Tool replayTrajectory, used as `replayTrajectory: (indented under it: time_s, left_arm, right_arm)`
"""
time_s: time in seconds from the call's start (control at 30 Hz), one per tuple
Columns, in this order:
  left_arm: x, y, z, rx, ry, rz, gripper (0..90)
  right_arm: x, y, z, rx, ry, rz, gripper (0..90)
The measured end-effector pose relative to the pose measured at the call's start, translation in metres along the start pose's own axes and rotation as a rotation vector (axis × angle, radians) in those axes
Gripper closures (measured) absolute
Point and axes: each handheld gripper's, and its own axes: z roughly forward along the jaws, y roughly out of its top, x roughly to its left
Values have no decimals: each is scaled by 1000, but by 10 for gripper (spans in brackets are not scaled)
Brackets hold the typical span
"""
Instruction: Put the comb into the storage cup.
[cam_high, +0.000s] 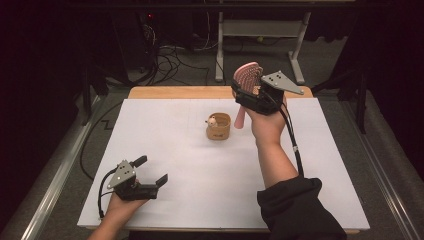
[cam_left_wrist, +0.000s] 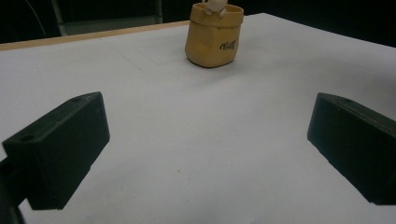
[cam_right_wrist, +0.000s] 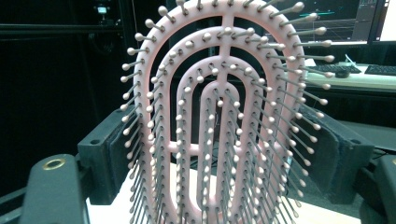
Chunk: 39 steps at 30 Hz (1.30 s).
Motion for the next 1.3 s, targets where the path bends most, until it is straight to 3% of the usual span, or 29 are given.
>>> replayTrajectory:
  time_s: [1.3]
  left_arm:
    - [0, -1, 0, 5, 1, 4, 0]
  right_arm:
    - [17, -5, 40, -11, 32, 35, 202]
